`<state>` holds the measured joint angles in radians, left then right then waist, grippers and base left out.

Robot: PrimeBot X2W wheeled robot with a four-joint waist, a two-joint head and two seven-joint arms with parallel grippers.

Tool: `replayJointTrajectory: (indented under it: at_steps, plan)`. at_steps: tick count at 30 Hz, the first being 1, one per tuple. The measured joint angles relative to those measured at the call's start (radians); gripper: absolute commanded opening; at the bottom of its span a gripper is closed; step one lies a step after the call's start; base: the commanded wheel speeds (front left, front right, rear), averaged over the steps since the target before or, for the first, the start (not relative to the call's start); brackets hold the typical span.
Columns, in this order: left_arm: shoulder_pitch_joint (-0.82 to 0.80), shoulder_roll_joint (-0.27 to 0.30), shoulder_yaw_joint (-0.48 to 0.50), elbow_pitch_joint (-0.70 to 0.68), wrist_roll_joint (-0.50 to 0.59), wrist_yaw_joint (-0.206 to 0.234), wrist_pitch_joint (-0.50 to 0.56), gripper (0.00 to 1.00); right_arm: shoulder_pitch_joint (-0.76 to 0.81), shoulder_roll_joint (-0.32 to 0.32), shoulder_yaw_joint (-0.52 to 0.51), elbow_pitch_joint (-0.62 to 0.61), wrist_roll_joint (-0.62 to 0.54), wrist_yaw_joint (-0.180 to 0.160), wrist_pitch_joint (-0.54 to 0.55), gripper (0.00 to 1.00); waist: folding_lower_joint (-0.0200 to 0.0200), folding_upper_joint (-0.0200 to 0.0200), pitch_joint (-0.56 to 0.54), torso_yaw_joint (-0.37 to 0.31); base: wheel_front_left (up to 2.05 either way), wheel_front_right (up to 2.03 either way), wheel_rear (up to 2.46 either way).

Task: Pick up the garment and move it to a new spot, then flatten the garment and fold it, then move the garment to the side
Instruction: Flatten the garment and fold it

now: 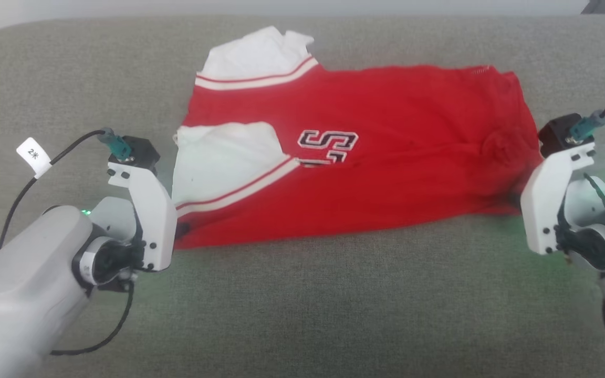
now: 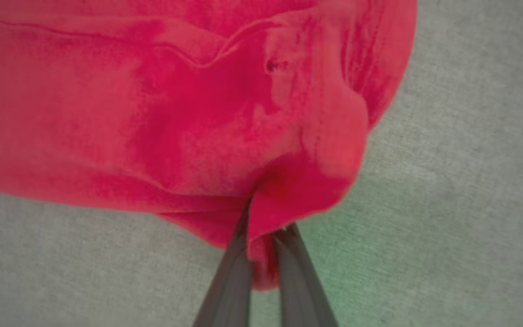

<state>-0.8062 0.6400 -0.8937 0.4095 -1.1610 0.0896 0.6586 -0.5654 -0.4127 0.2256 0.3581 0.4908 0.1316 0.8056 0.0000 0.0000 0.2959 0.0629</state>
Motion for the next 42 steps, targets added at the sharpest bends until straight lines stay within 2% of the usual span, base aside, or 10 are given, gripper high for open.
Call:
replayJointTrajectory:
  at_steps: [13,19,23,24,25,26,27,28,29,42]
  plan:
    - [0.123,0.132,-0.022,-0.295,-0.008,0.15,0.077,0.0,0.165,-0.138,0.04,-0.188,0.13,0.0,0.103,0.0,0.0,0.0,-0.038,0.006,0.0,0.0,0.0]
    - [0.194,0.164,-0.043,-0.382,-0.007,0.197,0.079,0.0,0.26,-0.148,0.007,-0.236,0.158,0.0,0.108,0.0,0.0,0.0,-0.038,0.003,0.0,0.0,0.0]
    - [0.212,0.153,-0.044,-0.363,-0.011,0.196,0.06,0.41,0.277,-0.121,-0.004,-0.231,0.148,0.0,0.085,0.03,0.0,0.0,-0.037,-0.004,0.0,0.0,0.0]
    - [0.212,0.146,-0.044,-0.347,-0.011,0.189,0.053,0.41,0.277,-0.116,-0.003,-0.227,0.143,0.0,0.079,0.03,0.0,0.0,-0.036,-0.006,0.0,0.0,0.0]
    - [0.212,0.138,-0.045,-0.334,-0.008,0.18,0.044,0.61,0.276,-0.112,-0.002,-0.222,0.139,0.0,0.073,0.14,0.0,0.0,-0.035,-0.008,0.0,0.0,0.0]
    - [0.212,0.131,-0.044,-0.315,-0.009,0.173,0.037,1.0,0.273,-0.106,0.0,-0.216,0.138,0.0,0.068,0.31,0.0,0.0,-0.035,-0.01,0.0,0.0,0.0]
    - [0.212,0.123,-0.04,-0.3,-0.014,0.168,0.033,1.0,0.272,-0.1,0.001,-0.212,0.133,-0.001,0.061,0.47,0.0,0.0,-0.035,-0.013,0.0,0.0,0.0]
    - [0.212,0.115,-0.038,-0.285,-0.019,0.16,0.029,1.0,0.268,-0.094,0.006,-0.205,0.131,-0.001,0.056,0.81,0.0,0.0,-0.036,-0.016,0.0,0.0,0.0]
    - [0.211,0.109,-0.04,-0.275,-0.019,0.156,0.027,1.0,0.262,-0.089,0.009,-0.2,0.132,-0.001,0.056,1.0,0.0001,0.0,-0.037,-0.019,0.0,0.0,0.0]
    - [0.101,0.22,0.015,-0.39,0.016,0.183,0.062,1.0,0.252,-0.086,-0.038,-0.296,0.129,-0.001,-0.076,1.0,0.0,0.0,-0.076,-0.072,0.0,0.0,0.0]
